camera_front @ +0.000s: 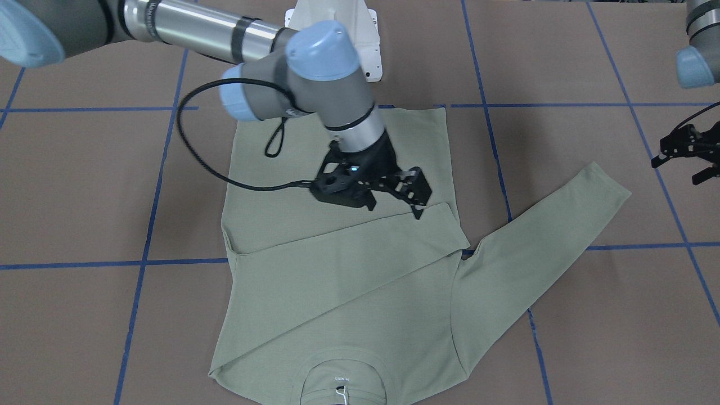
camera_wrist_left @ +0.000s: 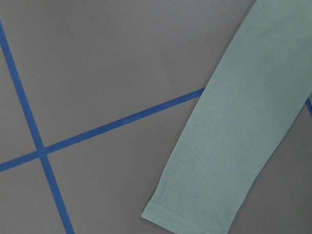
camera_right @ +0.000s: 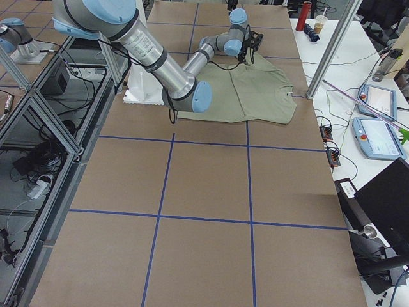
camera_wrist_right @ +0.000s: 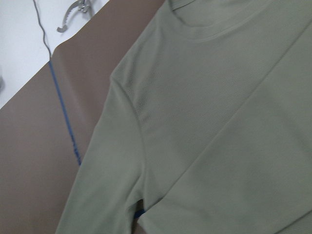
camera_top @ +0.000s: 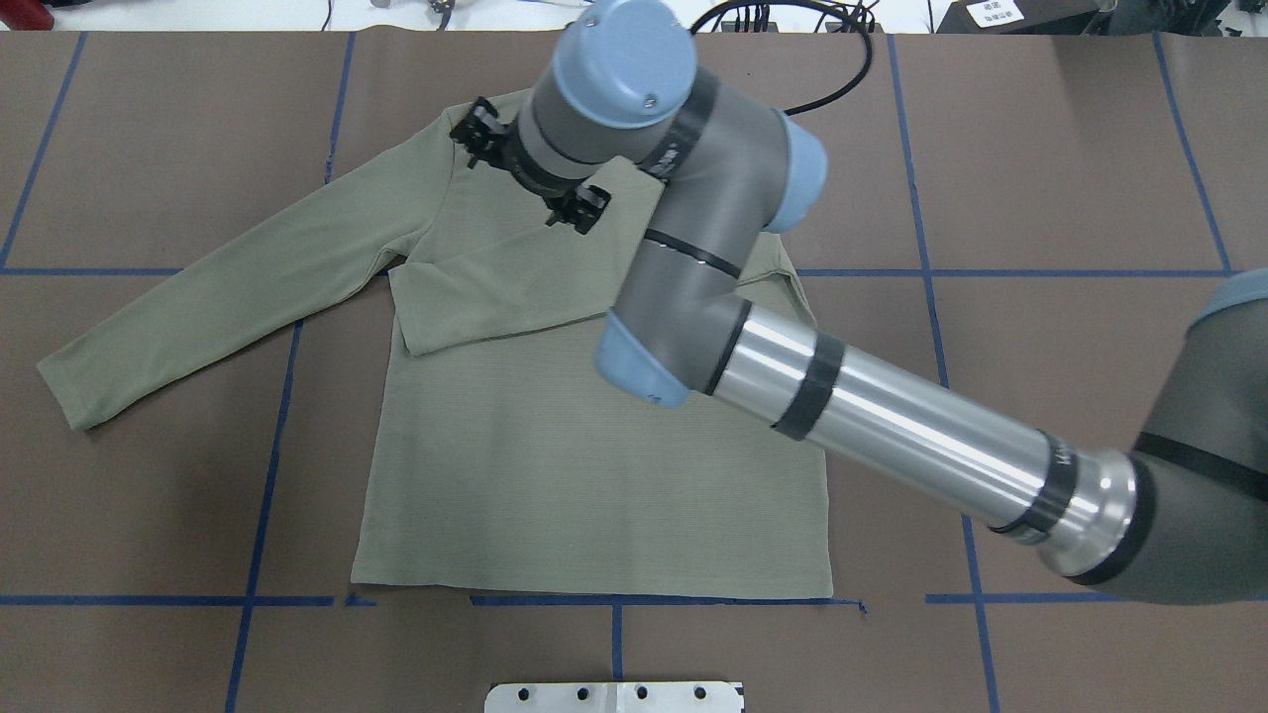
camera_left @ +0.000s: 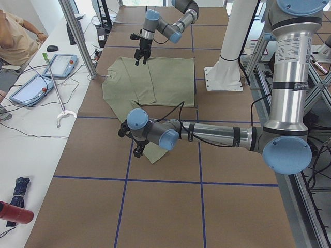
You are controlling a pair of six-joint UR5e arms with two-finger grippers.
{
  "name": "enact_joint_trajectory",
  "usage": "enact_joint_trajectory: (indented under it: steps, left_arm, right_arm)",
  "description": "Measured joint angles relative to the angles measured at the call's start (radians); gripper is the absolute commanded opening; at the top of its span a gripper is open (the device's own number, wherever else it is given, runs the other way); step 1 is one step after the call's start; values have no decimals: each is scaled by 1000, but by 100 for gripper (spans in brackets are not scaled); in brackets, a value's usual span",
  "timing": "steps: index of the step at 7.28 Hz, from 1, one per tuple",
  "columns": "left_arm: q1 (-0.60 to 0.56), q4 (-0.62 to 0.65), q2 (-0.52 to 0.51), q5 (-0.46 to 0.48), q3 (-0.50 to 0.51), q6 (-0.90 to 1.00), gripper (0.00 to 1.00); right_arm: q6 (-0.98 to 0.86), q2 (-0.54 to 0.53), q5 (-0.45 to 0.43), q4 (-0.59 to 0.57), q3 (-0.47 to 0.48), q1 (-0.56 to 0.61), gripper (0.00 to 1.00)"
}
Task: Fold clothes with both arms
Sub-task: 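Carry the sleeve with the right gripper across the shirt body toward the collar, then release the sleeve and raise the right gripper away from the shirt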
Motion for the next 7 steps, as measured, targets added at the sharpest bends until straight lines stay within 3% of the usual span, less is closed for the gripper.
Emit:
enact_joint_trajectory:
  steps: [2,3,5,7]
  left_arm:
    - [37,-99,-45,0,177,-52,94]
    - [52,-125,-58,1,235,-83,92]
    - [82,-140,-66,0,273,-136,83]
    - [109,-143,-67,0,273,-171,78]
  right_arm:
    - [-120,-243,136,-12,197,114,99]
    - [-163,-324,184,-11,242,160,99]
    - [-225,-462,247,-6,302,233,99]
    - [-268,-513,252,-4,324,248,99]
